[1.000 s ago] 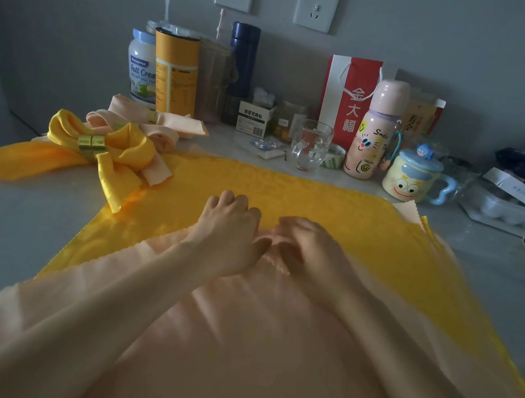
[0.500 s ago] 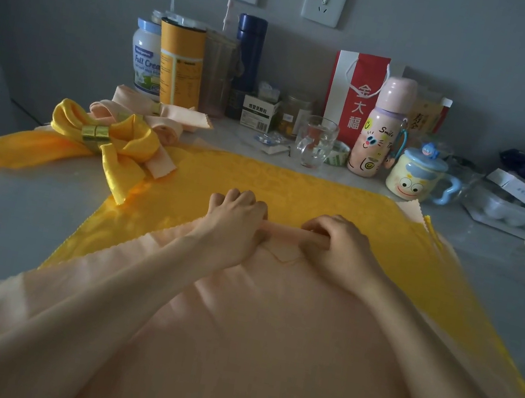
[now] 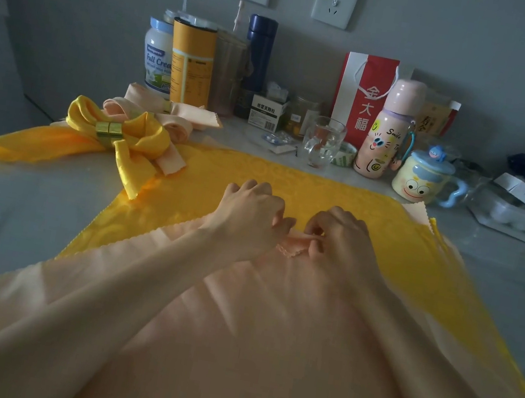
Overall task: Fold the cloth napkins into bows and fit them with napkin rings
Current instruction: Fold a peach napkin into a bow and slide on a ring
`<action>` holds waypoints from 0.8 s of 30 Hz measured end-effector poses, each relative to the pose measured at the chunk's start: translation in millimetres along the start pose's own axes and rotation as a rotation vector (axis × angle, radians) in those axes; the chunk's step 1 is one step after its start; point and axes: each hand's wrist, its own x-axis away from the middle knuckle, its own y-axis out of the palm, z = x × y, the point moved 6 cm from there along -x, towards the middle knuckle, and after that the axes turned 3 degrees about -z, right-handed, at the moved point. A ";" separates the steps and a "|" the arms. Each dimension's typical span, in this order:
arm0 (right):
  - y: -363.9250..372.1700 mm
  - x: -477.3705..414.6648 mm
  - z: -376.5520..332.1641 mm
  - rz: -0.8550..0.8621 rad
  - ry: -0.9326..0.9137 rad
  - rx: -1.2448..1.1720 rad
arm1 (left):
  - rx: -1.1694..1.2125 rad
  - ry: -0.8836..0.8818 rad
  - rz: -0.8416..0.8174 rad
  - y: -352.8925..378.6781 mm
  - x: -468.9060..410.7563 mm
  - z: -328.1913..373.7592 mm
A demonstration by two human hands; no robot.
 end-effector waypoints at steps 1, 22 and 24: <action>-1.8 0.2 -1.7 -0.001 -0.013 0.001 | 0.000 -0.006 -0.009 -0.2 -0.4 1.0; 32.9 19.2 9.6 -0.567 0.172 0.108 | 0.357 -0.131 -0.284 22.1 0.4 -19.5; 32.4 19.2 14.0 -0.547 0.184 0.085 | 0.354 -0.118 -0.270 20.2 0.0 -21.4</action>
